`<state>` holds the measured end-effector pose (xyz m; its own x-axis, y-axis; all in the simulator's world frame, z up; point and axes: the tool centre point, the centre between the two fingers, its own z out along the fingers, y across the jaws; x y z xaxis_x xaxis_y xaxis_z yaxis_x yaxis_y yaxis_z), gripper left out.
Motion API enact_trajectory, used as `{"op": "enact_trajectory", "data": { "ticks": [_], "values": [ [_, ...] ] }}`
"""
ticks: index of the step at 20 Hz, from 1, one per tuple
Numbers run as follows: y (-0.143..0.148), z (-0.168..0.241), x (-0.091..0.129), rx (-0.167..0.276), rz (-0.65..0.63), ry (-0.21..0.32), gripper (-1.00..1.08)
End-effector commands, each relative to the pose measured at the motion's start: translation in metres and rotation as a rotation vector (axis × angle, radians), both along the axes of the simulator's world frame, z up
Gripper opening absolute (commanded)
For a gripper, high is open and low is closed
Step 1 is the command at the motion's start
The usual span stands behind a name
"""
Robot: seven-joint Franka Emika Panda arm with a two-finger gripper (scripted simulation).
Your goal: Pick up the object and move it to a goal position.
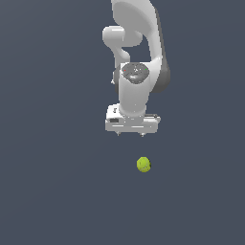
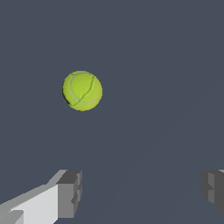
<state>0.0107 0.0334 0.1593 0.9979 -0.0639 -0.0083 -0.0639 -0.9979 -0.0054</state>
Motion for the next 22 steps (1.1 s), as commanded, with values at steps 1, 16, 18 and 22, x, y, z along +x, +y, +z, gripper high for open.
{"op": "enact_trajectory", "data": {
  "ticks": [1, 16, 18, 22],
  "values": [
    [0.005, -0.004, 0.008, 0.000, -0.028, 0.000, 1.00],
    [0.050, -0.051, 0.071, -0.005, -0.288, -0.005, 1.00],
    [0.055, -0.056, 0.075, -0.006, -0.311, -0.005, 1.00],
    [0.062, -0.064, 0.082, -0.007, -0.346, -0.006, 1.00]
  ]
}}
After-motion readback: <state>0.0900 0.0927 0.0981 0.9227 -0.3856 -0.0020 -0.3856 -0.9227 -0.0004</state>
